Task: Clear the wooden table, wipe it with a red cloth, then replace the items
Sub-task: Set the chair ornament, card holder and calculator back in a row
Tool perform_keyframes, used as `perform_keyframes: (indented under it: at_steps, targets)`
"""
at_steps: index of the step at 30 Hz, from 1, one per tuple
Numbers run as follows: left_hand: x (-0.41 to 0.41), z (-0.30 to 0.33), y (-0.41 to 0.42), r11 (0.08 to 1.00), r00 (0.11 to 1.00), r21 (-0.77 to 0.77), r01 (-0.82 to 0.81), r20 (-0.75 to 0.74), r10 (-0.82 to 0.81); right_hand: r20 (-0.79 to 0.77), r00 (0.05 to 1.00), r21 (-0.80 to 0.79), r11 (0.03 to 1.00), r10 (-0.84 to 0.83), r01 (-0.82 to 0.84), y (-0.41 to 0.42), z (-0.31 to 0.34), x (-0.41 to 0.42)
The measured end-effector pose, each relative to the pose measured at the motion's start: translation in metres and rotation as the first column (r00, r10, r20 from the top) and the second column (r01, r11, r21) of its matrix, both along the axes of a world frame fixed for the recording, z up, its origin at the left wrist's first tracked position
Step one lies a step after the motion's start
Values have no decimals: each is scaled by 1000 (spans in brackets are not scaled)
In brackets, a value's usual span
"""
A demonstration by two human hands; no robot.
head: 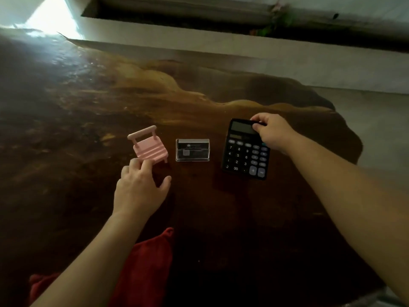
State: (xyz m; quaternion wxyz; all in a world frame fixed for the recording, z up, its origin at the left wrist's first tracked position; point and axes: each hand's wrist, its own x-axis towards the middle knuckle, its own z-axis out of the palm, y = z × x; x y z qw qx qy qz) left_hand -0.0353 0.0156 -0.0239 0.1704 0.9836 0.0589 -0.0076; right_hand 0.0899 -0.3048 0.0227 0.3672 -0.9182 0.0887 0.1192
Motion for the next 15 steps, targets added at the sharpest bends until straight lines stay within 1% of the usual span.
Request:
perform_keyframes:
  at_steps: [4, 8, 11, 15]
  targets:
    - [-2, -8, -11, 1000, 994, -7, 17, 107, -16, -67, 998, -24, 1000, 18, -20, -8, -27, 3]
    - [8, -15, 0, 999, 989, -11, -45, 144, 46, -104, 994, -32, 999, 35, -38, -6, -43, 7]
    - [16, -22, 11, 999, 989, 33, 16, 144, -20, -108, 993, -41, 998, 44, -49, -2, -50, 12]
    - [23, -29, 21, 998, 983, 0, 68, 170, -67, -121, 989, -36, 996, 80, -85, 5, -54, 19]
